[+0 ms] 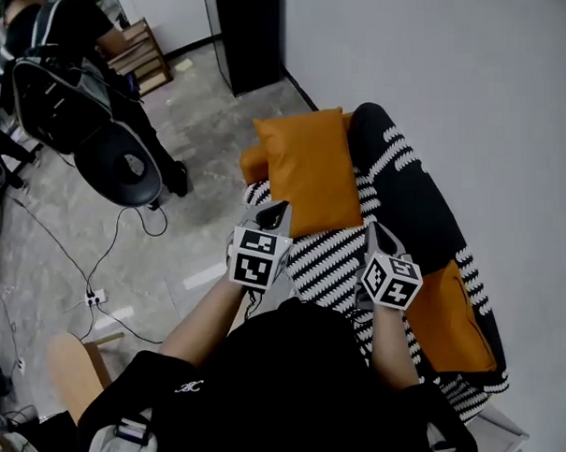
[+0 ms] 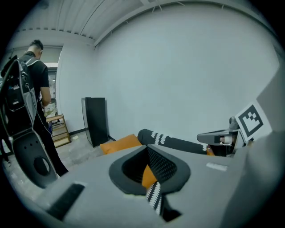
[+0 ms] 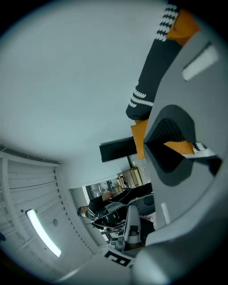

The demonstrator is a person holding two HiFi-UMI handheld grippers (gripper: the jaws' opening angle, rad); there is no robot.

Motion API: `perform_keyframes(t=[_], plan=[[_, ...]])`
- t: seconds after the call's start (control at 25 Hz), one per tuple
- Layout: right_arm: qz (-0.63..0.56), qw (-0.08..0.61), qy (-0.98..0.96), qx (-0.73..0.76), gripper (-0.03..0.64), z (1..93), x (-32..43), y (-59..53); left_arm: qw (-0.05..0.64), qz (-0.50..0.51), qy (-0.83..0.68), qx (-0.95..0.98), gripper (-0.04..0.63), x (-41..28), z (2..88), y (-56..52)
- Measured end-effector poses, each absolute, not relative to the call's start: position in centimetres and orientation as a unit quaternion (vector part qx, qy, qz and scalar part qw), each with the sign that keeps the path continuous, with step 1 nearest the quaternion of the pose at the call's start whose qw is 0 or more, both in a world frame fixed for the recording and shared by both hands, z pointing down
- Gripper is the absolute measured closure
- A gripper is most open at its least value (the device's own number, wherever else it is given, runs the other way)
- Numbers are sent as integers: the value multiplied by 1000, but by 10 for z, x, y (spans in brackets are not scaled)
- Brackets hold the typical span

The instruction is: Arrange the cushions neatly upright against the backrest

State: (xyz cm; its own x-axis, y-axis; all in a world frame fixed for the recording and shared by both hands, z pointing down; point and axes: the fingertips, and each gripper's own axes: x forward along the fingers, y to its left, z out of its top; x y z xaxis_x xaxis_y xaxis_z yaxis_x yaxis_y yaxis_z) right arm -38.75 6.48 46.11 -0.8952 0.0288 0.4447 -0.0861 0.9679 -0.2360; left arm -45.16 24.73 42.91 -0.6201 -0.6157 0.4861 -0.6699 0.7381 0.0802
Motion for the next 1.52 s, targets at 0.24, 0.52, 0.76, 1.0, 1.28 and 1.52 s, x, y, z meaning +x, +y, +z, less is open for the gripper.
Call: perform_keyframes(t=[0.24, 0.52, 0.76, 1.0, 1.28, 1.52], plan=[[125, 232, -964, 16, 608, 479, -455, 1, 256, 78, -897, 351, 586, -523, 439, 188], [121, 250, -960, 20, 609, 480, -464, -4, 268, 94, -884, 371, 586, -544, 440, 164], [125, 259, -956, 50, 607, 488, -441, -8, 271, 114, -867, 403, 586, -551, 447, 137], [149, 269, -945, 107, 607, 506, -441, -19, 259, 155, -839, 452, 586, -587, 456, 106], [177, 289, -926, 166, 607, 537, -459, -18, 250, 207, -795, 512, 586, -633, 476, 75], [225, 300, -901, 219, 607, 583, -498, -11, 250, 245, -753, 556, 586, -693, 508, 64]])
